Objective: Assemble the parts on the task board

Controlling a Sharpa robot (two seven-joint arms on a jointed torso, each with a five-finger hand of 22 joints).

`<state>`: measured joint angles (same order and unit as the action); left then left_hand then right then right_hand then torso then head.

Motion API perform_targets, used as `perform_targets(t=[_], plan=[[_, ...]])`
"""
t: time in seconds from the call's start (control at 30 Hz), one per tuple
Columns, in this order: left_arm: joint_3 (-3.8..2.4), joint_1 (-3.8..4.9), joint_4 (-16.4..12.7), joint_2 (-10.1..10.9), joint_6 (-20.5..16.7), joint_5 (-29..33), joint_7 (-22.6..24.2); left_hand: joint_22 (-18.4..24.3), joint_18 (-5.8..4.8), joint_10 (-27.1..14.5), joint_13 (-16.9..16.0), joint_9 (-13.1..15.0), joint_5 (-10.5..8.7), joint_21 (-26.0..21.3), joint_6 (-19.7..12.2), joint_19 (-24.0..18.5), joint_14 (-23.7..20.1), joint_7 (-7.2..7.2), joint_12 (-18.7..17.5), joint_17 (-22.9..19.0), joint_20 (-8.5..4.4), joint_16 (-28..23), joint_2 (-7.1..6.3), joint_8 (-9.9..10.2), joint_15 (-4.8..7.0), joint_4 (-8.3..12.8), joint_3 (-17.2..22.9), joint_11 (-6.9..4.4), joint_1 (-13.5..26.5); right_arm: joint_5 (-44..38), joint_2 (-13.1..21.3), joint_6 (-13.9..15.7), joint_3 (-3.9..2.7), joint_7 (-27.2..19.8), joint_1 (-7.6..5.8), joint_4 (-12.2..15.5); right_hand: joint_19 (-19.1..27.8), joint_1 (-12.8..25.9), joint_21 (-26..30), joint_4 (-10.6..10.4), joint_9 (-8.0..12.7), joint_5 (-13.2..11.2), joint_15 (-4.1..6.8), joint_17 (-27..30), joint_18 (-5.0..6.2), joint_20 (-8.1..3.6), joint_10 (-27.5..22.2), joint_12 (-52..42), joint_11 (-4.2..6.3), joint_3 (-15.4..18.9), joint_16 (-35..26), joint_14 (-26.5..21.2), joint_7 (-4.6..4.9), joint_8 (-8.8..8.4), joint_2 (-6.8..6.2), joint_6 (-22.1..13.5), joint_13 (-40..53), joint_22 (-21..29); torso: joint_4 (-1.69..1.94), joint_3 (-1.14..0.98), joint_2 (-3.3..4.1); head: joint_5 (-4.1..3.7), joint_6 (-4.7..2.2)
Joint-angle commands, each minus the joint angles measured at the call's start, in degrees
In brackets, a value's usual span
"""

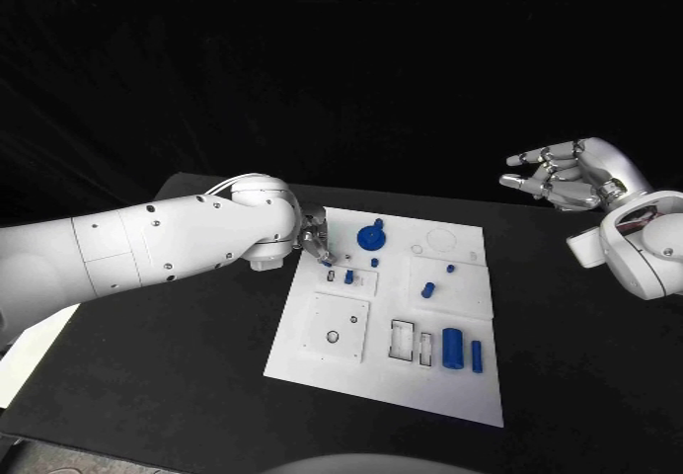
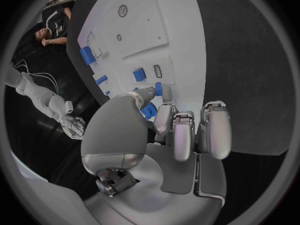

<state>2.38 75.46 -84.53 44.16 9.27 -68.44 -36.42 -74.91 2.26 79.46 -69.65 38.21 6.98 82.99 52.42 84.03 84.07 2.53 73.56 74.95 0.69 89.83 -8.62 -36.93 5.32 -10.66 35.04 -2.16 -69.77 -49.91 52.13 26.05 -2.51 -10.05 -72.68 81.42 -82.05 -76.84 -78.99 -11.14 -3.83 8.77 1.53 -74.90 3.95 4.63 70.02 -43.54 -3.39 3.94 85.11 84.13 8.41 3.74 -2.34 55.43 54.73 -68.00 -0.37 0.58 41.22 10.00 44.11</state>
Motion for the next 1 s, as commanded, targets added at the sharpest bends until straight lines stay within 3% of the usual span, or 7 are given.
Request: perform_targets(t=[0.03, 0.3, 1.0], plan=[[-0.01, -0.44, -0.5, 0.0, -1.2, -4.1, -0.1, -5.7, -0.11, 0.3, -0.1, 0.1, -0.16, 0.3, 0.5, 2.8, 5.9, -0.69, 0.2, 15.1, -0.04, 0.2, 0.31, -0.3, 0.17, 6.6, 7.0, -0.09, 0.5, 0.0, -0.1, -0.6, -0.01, -0.2, 0.1, 0.0, 0.6, -0.2, 0.4, 0.0, -0.1, 0.2, -0.33, -8.6, 0.41, 0.02, -0.4, 0.2, 0.14, 0.3, -0.3, 4.3, -0.1, 0.18, 0.11, -0.1, -0.1, 0.1, -0.09, 0.07, 0.12, 0.05, 0.14], [-0.01, -1.09, -1.0, -0.1, -0.1, -3.6, -0.2, -5.8, -0.13, 0.4, -0.2, 0.1, -0.18, 0.3, 0.5, 2.8, 5.9, -0.72, 0.3, 15.1, -0.06, 0.2, 0.3, -0.4, 0.2, 6.7, 7.2, -0.12, 0.5, 0.1, -0.2, -0.7, -0.01, -0.3, 0.2, 0.0, 0.6, -0.2, 0.4, 0.0, -0.1, 0.2, -0.33, -8.6, 0.41, 0.02, -0.4, 0.2, 0.14, 0.3, -0.3, 4.3, -0.1, 0.18, 0.11, -0.1, -0.1, 0.1, -0.01, -0.07, 0.06, -0.09, 0.51], [0.0, -1.3, -0.9, -0.7, 4.3, -2.3, -0.6, -5.9, -0.15, 0.3, -0.1, 0.3, -0.24, 0.4, 0.5, 2.9, 5.9, -0.77, 0.3, 15.1, -0.11, 0.2, 0.26, -0.7, 0.23, 6.6, 7.4, -0.16, 0.9, 0.2, -0.2, -0.9, -0.01, -0.3, 0.23, 0.1, 0.6, -0.2, 0.4, 0.0, -0.1, 0.2, -0.33, -8.6, 0.41, 0.02, -0.4, 0.2, 0.14, 0.3, -0.3, 4.3, -0.1, 0.18, 0.11, -0.1, -0.1, 0.1, -0.03, -0.03, 0.07, -0.09, 1.04]])
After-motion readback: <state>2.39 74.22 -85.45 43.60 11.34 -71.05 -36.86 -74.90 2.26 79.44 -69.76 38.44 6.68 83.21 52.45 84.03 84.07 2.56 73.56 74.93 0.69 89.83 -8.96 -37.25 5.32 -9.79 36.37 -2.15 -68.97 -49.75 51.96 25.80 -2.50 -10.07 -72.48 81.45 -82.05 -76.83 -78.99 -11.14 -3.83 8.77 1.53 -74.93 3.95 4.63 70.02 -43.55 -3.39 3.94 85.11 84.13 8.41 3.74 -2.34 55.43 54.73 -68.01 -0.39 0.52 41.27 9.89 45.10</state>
